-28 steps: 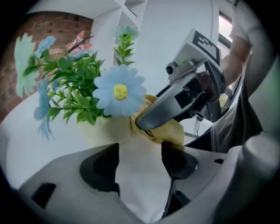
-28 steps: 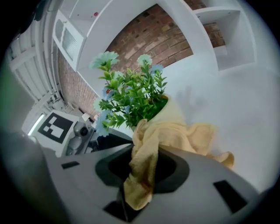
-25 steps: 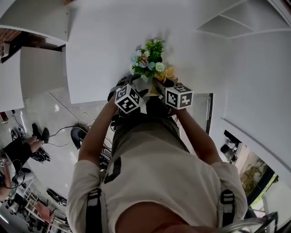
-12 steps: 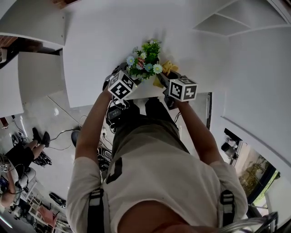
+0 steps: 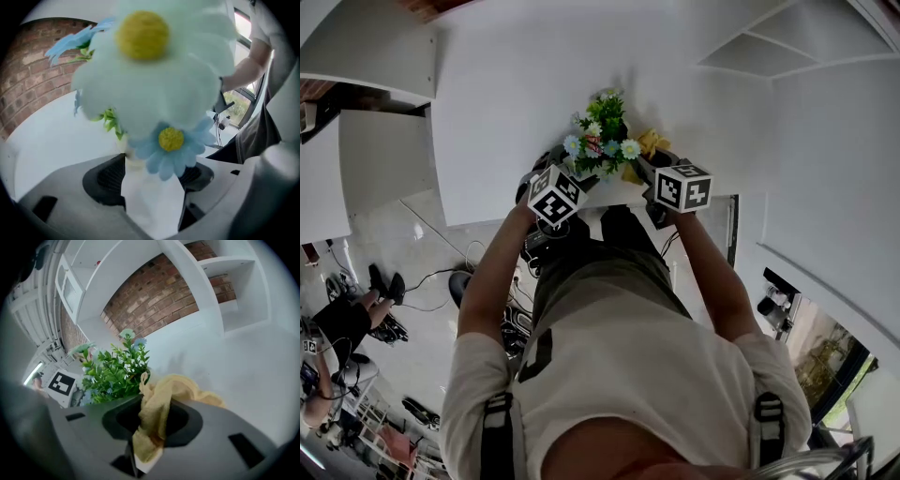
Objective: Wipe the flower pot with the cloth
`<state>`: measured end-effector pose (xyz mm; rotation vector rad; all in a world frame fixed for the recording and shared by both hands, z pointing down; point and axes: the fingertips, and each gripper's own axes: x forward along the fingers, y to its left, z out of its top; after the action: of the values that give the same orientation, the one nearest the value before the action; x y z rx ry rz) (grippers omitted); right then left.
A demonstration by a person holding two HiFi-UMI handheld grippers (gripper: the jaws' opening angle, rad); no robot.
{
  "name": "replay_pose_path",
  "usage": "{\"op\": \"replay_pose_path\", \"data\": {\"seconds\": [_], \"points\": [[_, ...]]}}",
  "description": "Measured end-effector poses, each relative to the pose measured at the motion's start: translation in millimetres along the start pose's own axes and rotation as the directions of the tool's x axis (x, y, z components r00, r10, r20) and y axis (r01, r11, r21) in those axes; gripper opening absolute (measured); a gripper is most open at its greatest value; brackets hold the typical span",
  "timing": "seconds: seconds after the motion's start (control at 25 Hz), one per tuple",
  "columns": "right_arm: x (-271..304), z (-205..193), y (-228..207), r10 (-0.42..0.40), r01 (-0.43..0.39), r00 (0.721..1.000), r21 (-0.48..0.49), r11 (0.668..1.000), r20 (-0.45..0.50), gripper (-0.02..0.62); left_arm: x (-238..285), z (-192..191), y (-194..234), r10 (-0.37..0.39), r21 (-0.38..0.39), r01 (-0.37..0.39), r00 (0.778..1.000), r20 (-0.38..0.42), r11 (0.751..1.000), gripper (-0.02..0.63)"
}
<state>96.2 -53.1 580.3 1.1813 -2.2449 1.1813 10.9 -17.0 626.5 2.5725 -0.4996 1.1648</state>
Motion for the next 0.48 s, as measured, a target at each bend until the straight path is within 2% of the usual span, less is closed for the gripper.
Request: {"op": "replay_pose_path", "data": {"seconds": [0.2, 0.28, 0.48], "points": [[5, 8, -14, 0.013, -0.013, 1.0, 0.02, 1.0, -0.017, 0.116, 3, 0, -27, -0.044, 0.029, 0.044, 0.999, 0.003, 0.999, 0.331], [7, 10, -15, 0.032, -0.032, 0.999, 0.064, 0.997, -0.009, 0.115, 5, 2, -33, -0.051, 0.034, 0.05, 0.999, 0.014, 0.998, 0.33], [3, 4, -11, 0.039, -0.041, 0.999, 0.143, 0.989, 0.017, 0.114, 5, 5, -29, -0.042, -0.056, 0.045, 0.998, 0.049, 0.997, 0.33]]}}
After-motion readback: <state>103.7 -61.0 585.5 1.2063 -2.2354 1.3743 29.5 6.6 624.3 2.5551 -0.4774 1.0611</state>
